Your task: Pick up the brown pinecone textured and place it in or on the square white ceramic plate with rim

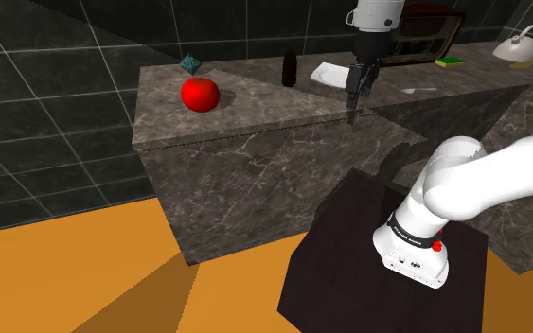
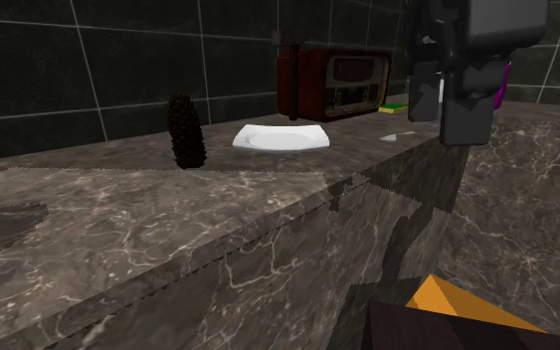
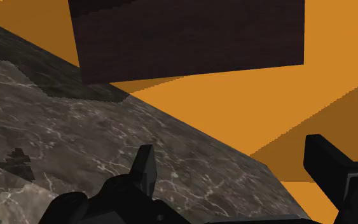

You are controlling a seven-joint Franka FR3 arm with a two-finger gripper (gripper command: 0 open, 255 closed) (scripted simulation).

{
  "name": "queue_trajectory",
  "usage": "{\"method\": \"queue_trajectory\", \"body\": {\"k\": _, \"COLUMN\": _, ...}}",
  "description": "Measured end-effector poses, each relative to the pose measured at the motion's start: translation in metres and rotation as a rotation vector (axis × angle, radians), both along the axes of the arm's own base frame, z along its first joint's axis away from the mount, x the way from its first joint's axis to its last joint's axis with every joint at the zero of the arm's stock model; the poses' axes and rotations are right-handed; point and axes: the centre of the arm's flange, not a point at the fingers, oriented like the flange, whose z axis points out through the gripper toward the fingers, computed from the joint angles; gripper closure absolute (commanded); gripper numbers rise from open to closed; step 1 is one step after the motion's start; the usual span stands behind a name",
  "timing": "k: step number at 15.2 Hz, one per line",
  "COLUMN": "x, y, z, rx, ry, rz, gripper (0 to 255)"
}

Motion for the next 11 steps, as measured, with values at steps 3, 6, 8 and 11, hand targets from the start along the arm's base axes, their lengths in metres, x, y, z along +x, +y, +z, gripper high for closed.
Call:
{"method": "queue_trajectory", "body": {"k": 3, "x": 0.012, "y": -0.009, "z": 0.000, "rx": -0.010, "ry": -0.004, "rz": -0.003, "gripper": 0}}
{"method": "queue_trajectory", "body": {"k": 6, "x": 0.044, "y": -0.022, "z": -0.008, "rx": -0.033, "ry": -0.012, "rz": -0.010, "gripper": 0}}
{"method": "queue_trajectory", "body": {"k": 8, "x": 0.064, "y": -0.032, "z": -0.007, "rx": -0.049, "ry": -0.019, "rz": -0.015, "gripper": 0}}
{"method": "queue_trajectory", "body": {"k": 11, "x": 0.095, "y": -0.050, "z": -0.009, "rx": -0.074, "ry": -0.029, "rz": -0.023, "gripper": 0}}
